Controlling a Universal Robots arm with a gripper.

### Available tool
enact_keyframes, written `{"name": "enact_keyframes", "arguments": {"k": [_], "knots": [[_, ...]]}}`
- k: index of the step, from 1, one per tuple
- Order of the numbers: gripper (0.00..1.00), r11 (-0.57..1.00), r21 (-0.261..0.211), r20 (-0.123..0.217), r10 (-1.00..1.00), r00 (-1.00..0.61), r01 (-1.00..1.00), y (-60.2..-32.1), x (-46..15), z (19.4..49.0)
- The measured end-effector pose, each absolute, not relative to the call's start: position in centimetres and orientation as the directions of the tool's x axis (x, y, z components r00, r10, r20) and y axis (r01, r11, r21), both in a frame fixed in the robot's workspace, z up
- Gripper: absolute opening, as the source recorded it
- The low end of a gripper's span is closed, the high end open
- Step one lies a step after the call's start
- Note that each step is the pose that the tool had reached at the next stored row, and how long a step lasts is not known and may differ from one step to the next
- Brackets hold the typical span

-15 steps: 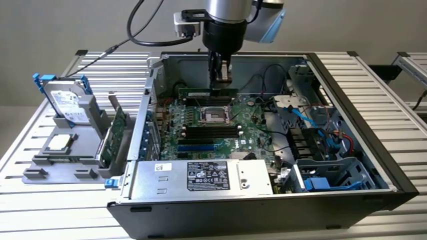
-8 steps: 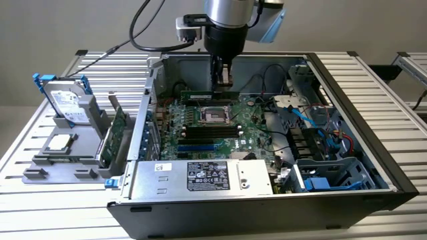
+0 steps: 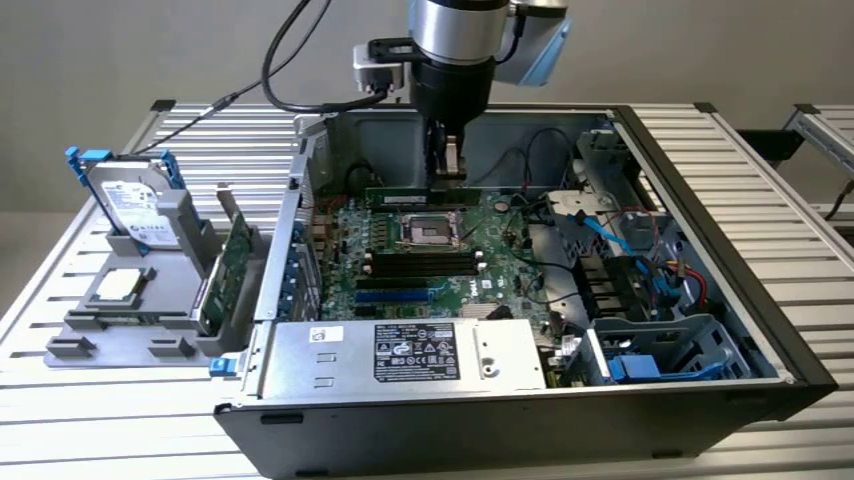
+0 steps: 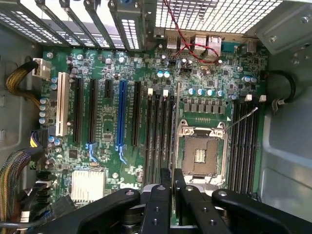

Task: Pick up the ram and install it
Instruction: 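Pick up the ram and move it above insertion slot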

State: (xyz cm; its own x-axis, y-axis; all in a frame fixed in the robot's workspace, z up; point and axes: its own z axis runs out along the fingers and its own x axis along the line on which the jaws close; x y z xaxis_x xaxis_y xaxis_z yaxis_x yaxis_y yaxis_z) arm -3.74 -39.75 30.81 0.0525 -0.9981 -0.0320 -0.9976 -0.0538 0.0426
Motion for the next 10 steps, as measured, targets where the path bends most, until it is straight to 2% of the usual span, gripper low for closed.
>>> {"name": "enact_keyframes", "arguments": {"k": [10], "knots": [[0.14,-0.046,0.03,-0.005,-0.999,0.046,-0.999,-39.7,-3.7,29.7]]}}
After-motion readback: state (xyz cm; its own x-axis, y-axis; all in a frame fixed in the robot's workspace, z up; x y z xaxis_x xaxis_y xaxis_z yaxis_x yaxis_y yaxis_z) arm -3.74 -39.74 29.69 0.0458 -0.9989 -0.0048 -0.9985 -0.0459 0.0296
